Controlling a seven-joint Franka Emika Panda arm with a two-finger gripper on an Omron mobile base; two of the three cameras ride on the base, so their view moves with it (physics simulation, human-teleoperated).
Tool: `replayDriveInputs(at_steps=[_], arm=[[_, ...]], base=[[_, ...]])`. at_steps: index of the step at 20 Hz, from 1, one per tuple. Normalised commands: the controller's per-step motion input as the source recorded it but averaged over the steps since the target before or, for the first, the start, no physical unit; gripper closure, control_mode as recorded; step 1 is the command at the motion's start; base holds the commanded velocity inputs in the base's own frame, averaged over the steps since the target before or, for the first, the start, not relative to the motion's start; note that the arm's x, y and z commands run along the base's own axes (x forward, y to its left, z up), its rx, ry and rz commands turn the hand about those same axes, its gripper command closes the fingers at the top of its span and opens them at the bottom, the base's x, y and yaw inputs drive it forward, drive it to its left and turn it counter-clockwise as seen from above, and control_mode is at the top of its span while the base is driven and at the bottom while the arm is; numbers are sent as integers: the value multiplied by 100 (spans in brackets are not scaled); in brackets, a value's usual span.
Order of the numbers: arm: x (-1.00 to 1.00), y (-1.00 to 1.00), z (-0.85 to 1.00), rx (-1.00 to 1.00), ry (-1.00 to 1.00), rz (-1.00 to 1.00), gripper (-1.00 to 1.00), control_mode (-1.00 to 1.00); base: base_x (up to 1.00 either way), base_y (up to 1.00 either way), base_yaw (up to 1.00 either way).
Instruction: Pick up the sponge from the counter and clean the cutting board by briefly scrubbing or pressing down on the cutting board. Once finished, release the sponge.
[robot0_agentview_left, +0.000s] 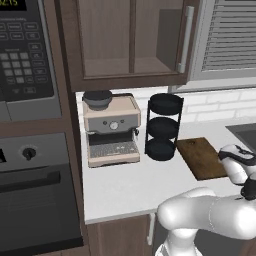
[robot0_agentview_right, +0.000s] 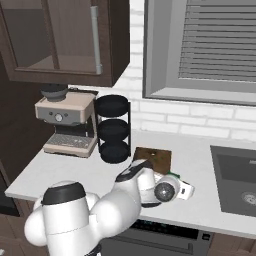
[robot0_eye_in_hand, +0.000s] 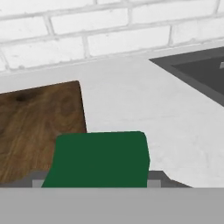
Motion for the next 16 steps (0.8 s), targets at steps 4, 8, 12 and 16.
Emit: replayDriveInputs(at_steps=[4,8,12,16], arm=[[3,11,-8,0,-1,0,100,-100],[2,16,-15,0,-8,-2,100,-100],[23,31,-26,0,-6,-7,100,-100],[36,20,-28,0,-2,-6,100,-100]], base=[[0,0,0],[0,0,0],[0,0,0],[0,0,0]])
